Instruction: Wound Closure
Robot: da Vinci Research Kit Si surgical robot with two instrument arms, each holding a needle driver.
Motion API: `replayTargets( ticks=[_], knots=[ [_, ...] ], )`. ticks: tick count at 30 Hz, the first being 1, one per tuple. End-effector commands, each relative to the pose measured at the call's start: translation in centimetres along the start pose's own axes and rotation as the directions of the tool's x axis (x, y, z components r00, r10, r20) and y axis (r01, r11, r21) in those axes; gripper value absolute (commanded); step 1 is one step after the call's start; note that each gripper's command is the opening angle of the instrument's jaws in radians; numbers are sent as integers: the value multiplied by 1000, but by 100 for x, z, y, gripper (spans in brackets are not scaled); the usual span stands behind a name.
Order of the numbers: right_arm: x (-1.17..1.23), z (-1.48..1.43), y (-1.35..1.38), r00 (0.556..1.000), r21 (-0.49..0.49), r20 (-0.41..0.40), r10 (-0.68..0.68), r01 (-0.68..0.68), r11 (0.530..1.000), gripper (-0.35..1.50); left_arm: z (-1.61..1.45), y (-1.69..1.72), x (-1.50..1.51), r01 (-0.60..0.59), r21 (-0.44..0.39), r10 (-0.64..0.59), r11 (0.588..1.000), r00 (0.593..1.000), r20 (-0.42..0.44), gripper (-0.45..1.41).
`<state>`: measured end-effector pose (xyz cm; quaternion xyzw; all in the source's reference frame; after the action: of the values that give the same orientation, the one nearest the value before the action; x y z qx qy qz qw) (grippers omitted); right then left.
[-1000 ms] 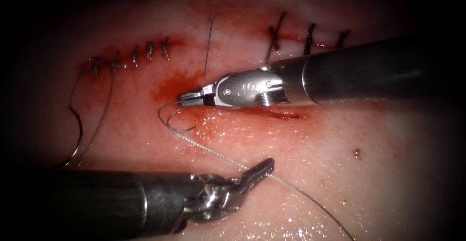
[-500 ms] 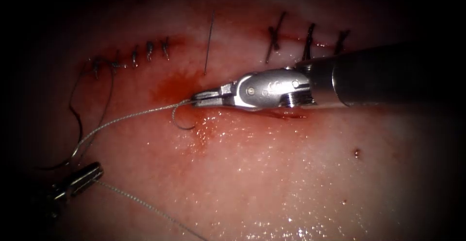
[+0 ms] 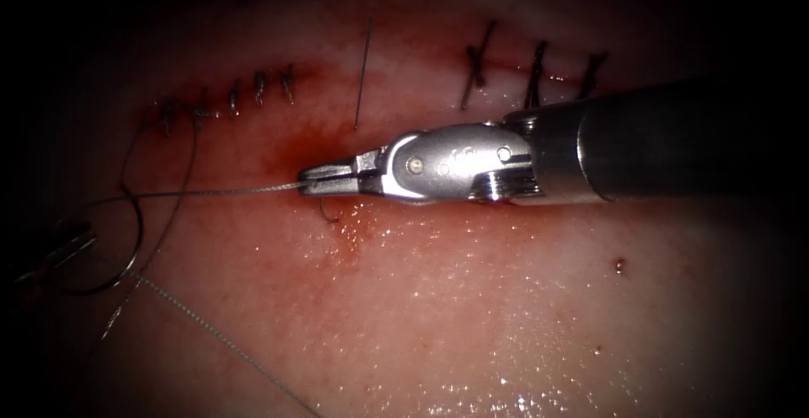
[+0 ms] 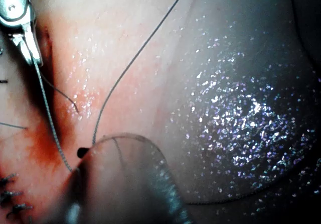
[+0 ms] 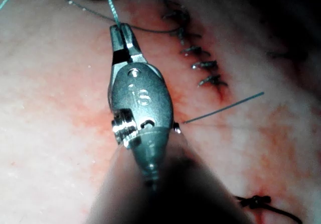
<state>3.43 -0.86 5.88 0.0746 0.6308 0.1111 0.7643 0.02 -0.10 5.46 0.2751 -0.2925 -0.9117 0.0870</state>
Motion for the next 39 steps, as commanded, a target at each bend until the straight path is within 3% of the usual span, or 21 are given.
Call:
replayTargets(
  ticks=[1,2,4,8,12,13,17,18,22,25,30,33,34,39],
  knots=[
    [-4,4,4,1000,-11,-3,3,-3,1000,63,4,10,4,-1,-1,1,1000,1000,-2,-45],
    [-6,1,13,999,-43,-2,34,-34,998,110,8,13,2,-4,4,4,1000,1000,0,-45],
    [-8,-2,19,998,-65,3,62,-62,996,123,11,17,1,-6,8,6,1000,1000,2,-45],
    [-20,-16,35,996,-121,3,91,-90,989,131,25,31,4,-30,-2,30,1000,1000,7,-45],
    [-34,-14,41,996,-162,-30,86,-90,983,113,38,38,11,-46,-17,46,999,999,-11,-45],
    [-43,-8,40,996,-151,-40,74,-79,985,93,40,39,13,-50,-23,50,998,999,-18,-45],
    [-84,21,24,998,-56,-13,69,-69,996,-23,47,36,30,-64,-66,52,996,985,-162,-45],
    [-97,32,18,998,-27,-4,69,-69,997,-35,49,31,40,-70,-96,41,993,959,-281,-45],
    [-103,44,13,998,1,-8,67,-67,998,-35,53,21,56,-75,-131,10,989,899,-437,-45],
    [-98,50,13,998,12,-10,69,-69,998,-35,56,17,70,-62,-194,-65,979,807,-586,-45],
    [-91,60,13,997,33,-19,76,-76,997,-35,58,25,92,-162,-370,-168,915,681,-713,-45],
    [-88,68,10,997,53,-26,75,-73,996,-27,54,32,101,-188,-416,-214,890,634,-744,-45],
    [-87,70,9,997,61,-28,73,-71,996,-35,52,33,103,-196,-422,-219,885,625,-750,-45],
    [-83,94,4,997,100,-42,67,-63,993,-35,41,28,111,-207,-438,-226,875,624,-748,-45]
  ],
)
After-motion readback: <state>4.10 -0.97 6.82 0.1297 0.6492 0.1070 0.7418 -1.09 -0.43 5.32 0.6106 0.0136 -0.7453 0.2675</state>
